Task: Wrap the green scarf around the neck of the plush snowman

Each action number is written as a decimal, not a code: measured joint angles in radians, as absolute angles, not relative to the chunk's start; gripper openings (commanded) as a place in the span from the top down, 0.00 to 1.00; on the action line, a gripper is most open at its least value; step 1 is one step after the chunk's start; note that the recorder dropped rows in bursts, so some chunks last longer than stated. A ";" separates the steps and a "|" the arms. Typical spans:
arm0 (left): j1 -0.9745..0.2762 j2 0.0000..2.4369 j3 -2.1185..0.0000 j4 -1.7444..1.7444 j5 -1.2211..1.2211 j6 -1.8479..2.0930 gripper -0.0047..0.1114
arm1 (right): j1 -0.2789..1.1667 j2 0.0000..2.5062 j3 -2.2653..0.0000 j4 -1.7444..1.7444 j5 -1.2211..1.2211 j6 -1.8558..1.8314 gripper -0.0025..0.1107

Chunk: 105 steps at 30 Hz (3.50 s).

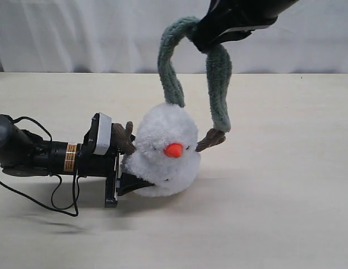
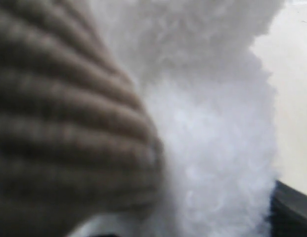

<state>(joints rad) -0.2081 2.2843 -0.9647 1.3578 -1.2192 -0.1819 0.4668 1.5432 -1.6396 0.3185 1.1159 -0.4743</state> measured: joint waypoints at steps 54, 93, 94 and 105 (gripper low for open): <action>-0.210 2.284 -0.965 1.354 -1.219 -0.182 0.96 | 0.664 1.697 -1.577 0.057 0.965 -0.416 0.94; -0.210 2.286 -0.965 1.338 -1.213 -0.178 0.96 | 0.664 1.915 -1.612 -0.231 1.050 -0.314 0.94; -0.210 2.286 -0.965 1.336 -1.213 -0.178 0.96 | 0.664 1.916 -1.623 -0.244 1.044 -0.277 0.94; -0.210 2.286 -0.965 1.331 -1.213 -0.180 0.96 | 0.646 1.954 -1.659 -0.174 1.125 -0.150 0.94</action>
